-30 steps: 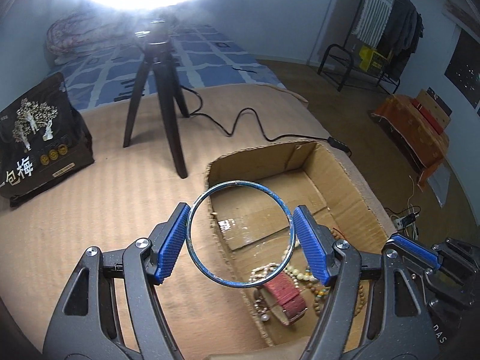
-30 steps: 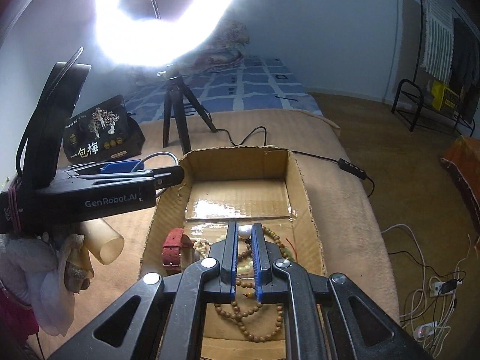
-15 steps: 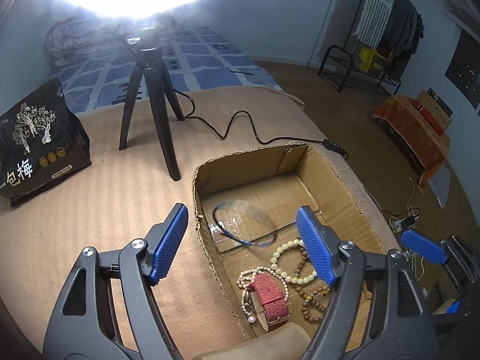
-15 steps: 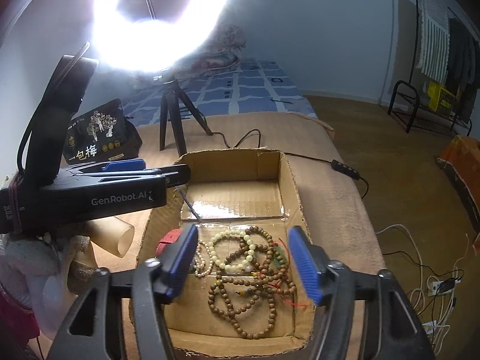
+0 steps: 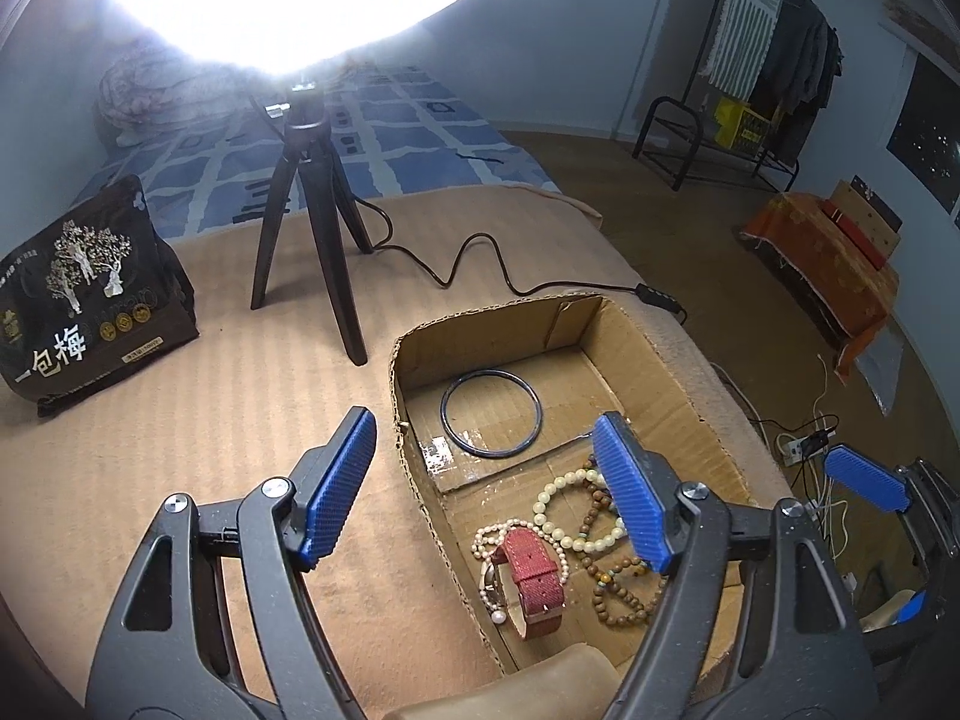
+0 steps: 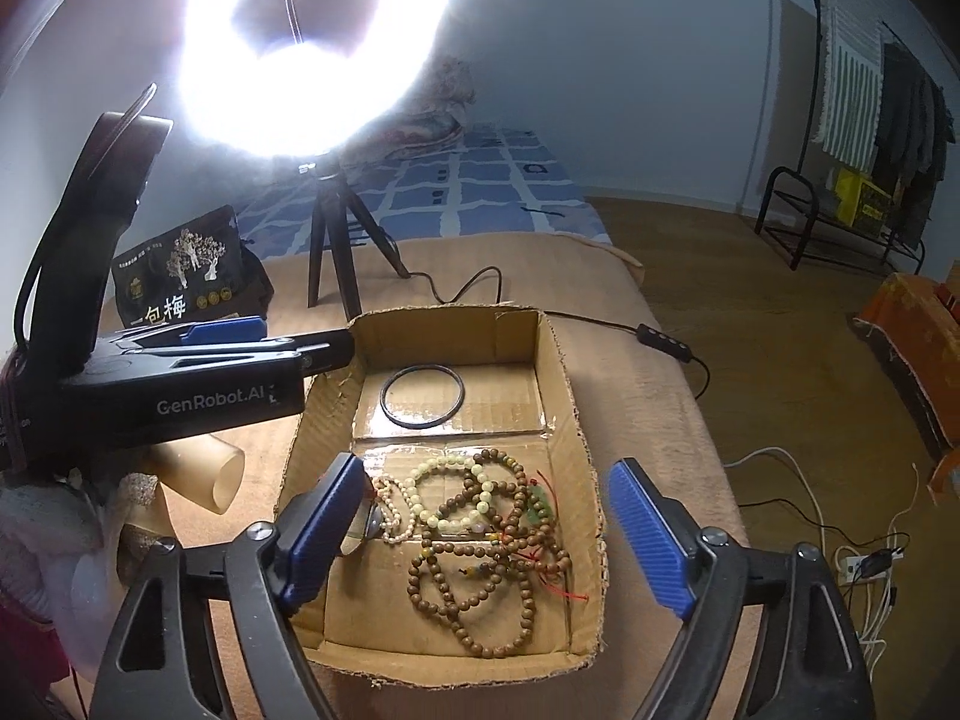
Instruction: Organize jewelry
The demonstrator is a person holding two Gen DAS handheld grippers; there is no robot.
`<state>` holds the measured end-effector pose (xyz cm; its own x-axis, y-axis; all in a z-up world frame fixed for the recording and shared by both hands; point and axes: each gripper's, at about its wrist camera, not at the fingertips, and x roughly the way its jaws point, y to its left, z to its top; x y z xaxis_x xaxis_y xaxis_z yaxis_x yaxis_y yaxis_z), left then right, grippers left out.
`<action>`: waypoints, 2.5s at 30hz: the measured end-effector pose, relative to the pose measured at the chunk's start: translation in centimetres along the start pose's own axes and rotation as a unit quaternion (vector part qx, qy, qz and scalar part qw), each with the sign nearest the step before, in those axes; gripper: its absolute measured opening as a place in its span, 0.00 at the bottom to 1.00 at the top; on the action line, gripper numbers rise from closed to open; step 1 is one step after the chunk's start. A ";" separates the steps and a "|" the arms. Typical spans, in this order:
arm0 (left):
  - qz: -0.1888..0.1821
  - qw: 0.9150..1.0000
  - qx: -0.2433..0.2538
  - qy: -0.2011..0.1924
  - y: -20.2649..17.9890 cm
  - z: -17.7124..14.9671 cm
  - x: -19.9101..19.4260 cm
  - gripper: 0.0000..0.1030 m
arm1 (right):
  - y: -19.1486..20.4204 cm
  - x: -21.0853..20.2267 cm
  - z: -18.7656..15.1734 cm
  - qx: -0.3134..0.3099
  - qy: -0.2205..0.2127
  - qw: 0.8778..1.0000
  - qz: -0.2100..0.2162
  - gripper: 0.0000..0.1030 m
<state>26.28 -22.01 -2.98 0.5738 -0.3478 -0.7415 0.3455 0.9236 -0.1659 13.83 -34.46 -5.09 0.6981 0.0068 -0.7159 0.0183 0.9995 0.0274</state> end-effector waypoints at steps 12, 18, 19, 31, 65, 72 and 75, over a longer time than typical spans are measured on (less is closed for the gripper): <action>0.000 1.000 0.013 -0.020 -0.9 -0.8 -4.2 0.75 | -0.2 -3.4 -0.1 0.005 -0.021 1.000 -0.017 0.87; -0.009 0.999 0.019 -0.031 -1.2 -1.6 -7.5 0.75 | 0.0 -5.7 0.1 0.011 -0.041 0.999 -0.024 0.90; -0.010 0.999 0.021 -0.035 -1.3 -1.8 -8.2 0.75 | 0.1 -6.1 0.1 0.011 -0.044 0.999 -0.026 0.90; 0.014 0.996 0.058 -0.072 -1.2 -5.3 -14.5 0.85 | 1.5 -9.2 -1.0 -0.005 -0.079 0.996 -0.045 0.97; 0.030 0.991 0.052 -0.121 -1.3 -11.0 -20.9 0.99 | 3.1 -10.6 -2.5 0.002 -0.095 0.993 -0.068 1.00; 0.030 0.990 0.052 -0.125 -1.1 -11.1 -20.9 0.99 | 3.3 -10.3 -2.5 0.002 -0.089 0.994 -0.066 1.00; 0.031 0.990 0.053 -0.126 -1.1 -11.1 -20.9 0.99 | 3.2 -10.3 -2.5 0.007 -0.089 0.994 -0.066 1.00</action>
<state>5.64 -13.97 5.48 0.7582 -0.3328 -0.5607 0.3720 0.9270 -0.0472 4.94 -31.29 0.62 0.8045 -0.1309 -0.5794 0.1271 0.9908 -0.0473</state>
